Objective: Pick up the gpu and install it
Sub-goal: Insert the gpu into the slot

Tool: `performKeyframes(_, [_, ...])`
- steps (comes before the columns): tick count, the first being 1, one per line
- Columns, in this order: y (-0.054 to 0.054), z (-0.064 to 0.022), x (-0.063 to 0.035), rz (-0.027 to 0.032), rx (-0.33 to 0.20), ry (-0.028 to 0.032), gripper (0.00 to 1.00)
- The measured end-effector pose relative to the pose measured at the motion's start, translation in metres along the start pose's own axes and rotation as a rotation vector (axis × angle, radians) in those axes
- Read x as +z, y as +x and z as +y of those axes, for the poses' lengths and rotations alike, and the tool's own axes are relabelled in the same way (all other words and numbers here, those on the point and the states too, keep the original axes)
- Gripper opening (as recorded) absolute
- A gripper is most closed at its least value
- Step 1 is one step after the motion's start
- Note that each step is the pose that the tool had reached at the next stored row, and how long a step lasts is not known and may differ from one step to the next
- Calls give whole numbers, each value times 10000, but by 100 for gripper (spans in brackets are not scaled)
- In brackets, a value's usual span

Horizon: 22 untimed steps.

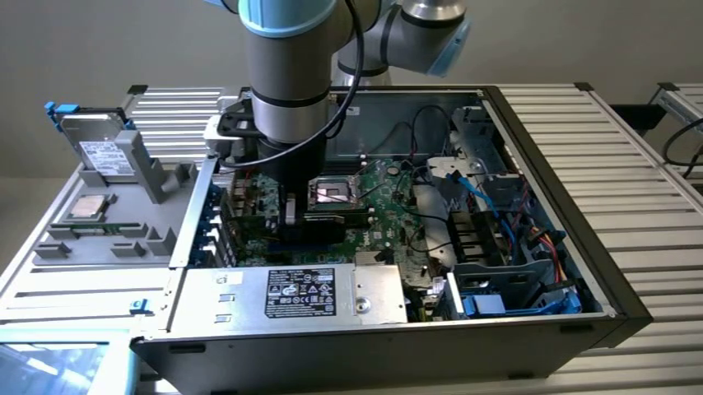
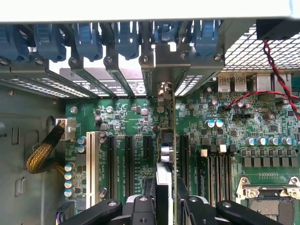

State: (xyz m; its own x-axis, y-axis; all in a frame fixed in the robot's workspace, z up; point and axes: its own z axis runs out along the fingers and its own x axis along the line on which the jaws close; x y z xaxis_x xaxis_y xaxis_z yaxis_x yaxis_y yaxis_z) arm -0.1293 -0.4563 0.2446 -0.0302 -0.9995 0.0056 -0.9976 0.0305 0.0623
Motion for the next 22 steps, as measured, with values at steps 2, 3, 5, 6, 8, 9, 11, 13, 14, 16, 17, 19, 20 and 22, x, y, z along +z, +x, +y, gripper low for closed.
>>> performKeyframes(2, [3,0,0,1,-1,0,28])
performKeyframes(3, [4,-1,0,0,-9,0,28])
performKeyframes(5, [6,-2,-1,2,-28,0,28])
performKeyframes(6, [7,-5,-1,4,-36,-1,28])
performKeyframes(8, [7,-6,-1,3,-54,1,28])
performKeyframes(9, [8,-8,-1,3,-66,0,28])
performKeyframes(11, [8,-9,-1,5,-89,0,28])
performKeyframes(13, [8,-9,-3,8,-107,-2,28])
performKeyframes(14, [8,-11,-9,9,-129,-11,28])
performKeyframes(16, [8,-15,-9,9,-140,-30,28])
performKeyframes(17, [8,-14,-8,9,-141,-30,28])
performKeyframes(19, [8,-14,-8,10,-141,-30,28])
performKeyframes(20, [8,-14,-8,10,-142,-30,28])
performKeyframes(22, [12,-13,-8,11,-156,-31,28])
